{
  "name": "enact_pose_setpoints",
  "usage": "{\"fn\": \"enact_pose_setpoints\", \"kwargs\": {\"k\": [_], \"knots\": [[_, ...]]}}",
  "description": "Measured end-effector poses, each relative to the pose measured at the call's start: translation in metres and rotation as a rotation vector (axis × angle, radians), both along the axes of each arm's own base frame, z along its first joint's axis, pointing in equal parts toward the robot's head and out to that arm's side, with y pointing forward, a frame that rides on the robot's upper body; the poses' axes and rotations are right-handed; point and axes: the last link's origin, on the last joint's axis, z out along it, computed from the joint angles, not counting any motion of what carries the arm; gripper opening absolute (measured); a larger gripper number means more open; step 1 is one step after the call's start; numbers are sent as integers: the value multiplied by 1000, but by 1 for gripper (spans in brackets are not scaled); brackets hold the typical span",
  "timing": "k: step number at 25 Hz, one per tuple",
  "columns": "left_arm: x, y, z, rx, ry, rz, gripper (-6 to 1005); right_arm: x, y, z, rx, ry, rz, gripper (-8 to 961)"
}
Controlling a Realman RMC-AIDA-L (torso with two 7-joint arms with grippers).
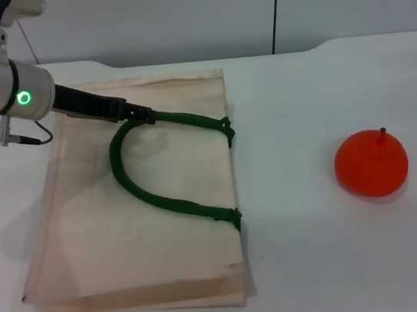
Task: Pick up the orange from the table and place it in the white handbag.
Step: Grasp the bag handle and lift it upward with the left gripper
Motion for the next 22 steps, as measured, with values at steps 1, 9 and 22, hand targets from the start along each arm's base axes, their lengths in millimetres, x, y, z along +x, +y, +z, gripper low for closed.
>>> {"fn": "enact_pose_setpoints", "kwargs": {"k": [1,9,22], "knots": [[-1,0,-2,0,6,1,879,-1,1,0,-1,1,2,891],[-5,-1,-11,-1,31,3,833,-2,1,-3,-13,-3,2,890],[-7,-2,-15,0,45,3,461,0,2,-4,-22,-4,-14,891]]}}
